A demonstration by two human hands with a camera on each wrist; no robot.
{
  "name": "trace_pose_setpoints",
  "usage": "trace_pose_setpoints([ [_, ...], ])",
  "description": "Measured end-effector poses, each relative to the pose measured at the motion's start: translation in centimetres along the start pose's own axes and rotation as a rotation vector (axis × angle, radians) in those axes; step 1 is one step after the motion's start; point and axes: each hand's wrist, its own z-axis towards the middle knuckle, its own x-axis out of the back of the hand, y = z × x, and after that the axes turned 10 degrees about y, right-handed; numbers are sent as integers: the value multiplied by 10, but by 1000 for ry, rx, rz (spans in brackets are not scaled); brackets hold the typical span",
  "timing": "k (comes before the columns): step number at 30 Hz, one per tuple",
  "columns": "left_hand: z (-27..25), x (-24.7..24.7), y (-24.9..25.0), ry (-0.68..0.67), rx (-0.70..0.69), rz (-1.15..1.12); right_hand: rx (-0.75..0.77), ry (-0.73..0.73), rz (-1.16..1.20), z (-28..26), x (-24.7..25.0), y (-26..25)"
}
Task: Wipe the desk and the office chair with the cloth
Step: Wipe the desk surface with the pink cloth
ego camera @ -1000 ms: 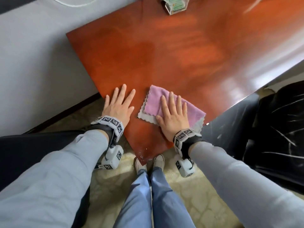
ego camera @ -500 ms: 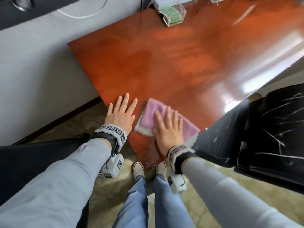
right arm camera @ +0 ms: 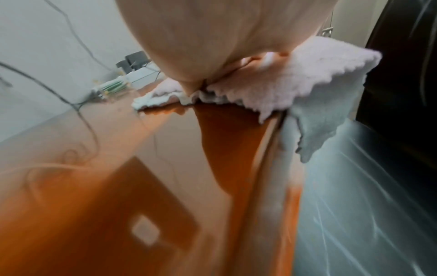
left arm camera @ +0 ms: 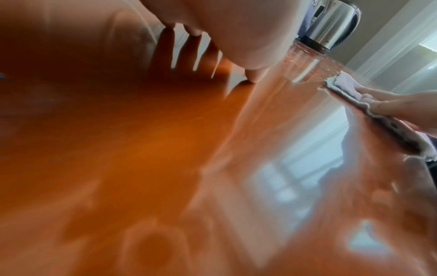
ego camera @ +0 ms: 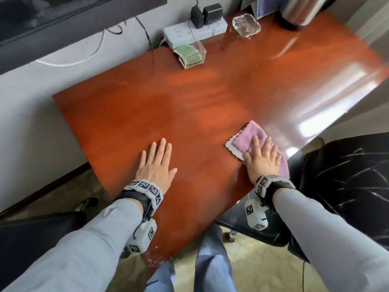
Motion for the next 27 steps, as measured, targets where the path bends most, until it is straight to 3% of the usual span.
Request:
trace_pose_setpoints([
  [3,33,4,32,-3,26,-10,-53,15,33,64,14,8],
  [5,58,8,53,-5,49,-8,-9,28,44,91,21,-5],
  [9,117,23,96,-7,66,-2,410,-15,41,94,23,-33],
  [11,147,32,114,-21,59,-2,498,-16,27,110,26,-14],
  [13,172,40,126,-61,65,-10,376,25,25,154,34,29],
  [17,196,40,141,-76,99,30,-129,172,12,255,71,132],
  [19,197,36,143,-54,107,46,-272,129,28,297,93,158],
  [22,194,33,139,-28,93,63,-313,103,39,347,111,150],
  [27,216,44,141,-87,96,84,-192,142,92,396,110,68],
])
